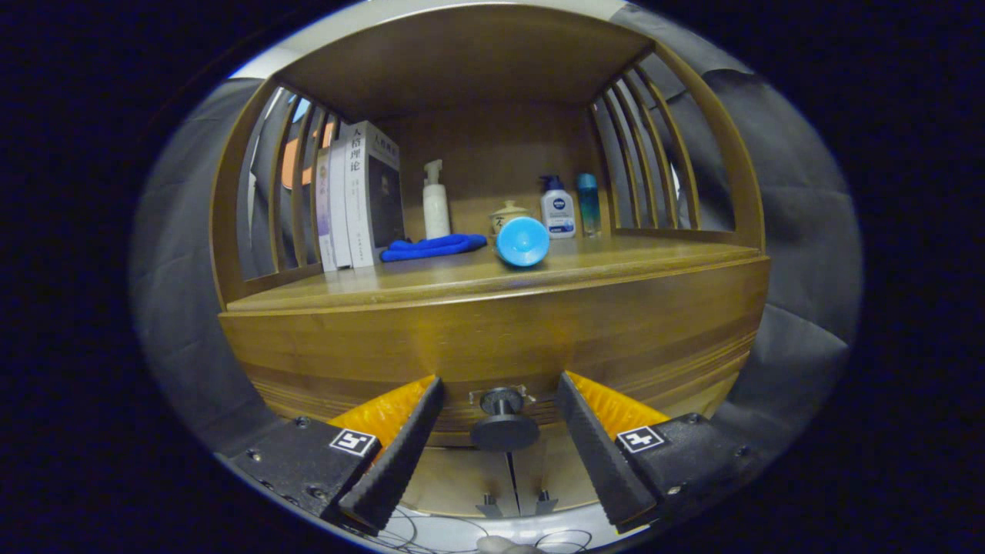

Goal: Pull open the drawer, take out the items inside it, and place them on the countertop above the cabinet.

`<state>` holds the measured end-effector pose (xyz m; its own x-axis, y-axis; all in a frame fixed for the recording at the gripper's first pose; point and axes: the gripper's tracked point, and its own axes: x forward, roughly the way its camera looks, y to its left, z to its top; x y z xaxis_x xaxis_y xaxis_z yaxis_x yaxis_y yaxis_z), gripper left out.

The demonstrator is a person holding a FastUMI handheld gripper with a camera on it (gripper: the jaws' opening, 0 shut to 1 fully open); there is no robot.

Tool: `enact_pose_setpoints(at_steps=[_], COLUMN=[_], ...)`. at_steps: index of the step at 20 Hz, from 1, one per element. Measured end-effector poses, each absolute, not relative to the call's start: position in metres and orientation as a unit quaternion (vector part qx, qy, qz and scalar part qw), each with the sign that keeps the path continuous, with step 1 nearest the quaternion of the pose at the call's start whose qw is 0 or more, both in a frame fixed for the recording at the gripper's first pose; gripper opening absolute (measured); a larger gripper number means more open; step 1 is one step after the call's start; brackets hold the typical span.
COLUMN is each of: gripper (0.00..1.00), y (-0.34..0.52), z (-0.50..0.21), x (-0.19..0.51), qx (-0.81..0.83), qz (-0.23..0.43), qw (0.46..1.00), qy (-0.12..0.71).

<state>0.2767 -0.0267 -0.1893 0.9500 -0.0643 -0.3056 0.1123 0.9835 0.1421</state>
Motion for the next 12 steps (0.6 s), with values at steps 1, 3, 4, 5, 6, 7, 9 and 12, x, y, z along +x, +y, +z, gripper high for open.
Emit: enact_pose_setpoints(at_steps=[1, 3, 4, 5, 6, 7, 9, 12], gripper=[0.99, 0.99, 0.99, 0.99, 0.99, 0.99, 0.99, 0.99], y=[-0.027, -0.029, -0.032, -0.036, -0.039, -0.041, -0.046, -0.055], z=[-0.189, -0.185, -0.176, -0.166, -0.157, -0.144, -0.12, -0.081], x=[0.276, 0.269, 0.267, 0.259, 0.245, 0.231, 0.202, 0.151], qx=[0.075, 0.072, 0.068, 0.058, 0.049, 0.04, 0.026, 0.02], qz=[-0.044, -0.04, -0.042, -0.043, -0.04, -0.038, -0.033, -0.031], qw=[0.982, 0.979, 0.98, 0.981, 0.983, 0.985, 0.987, 0.993], qy=[0.166, 0.187, 0.183, 0.177, 0.171, 0.166, 0.152, 0.115])
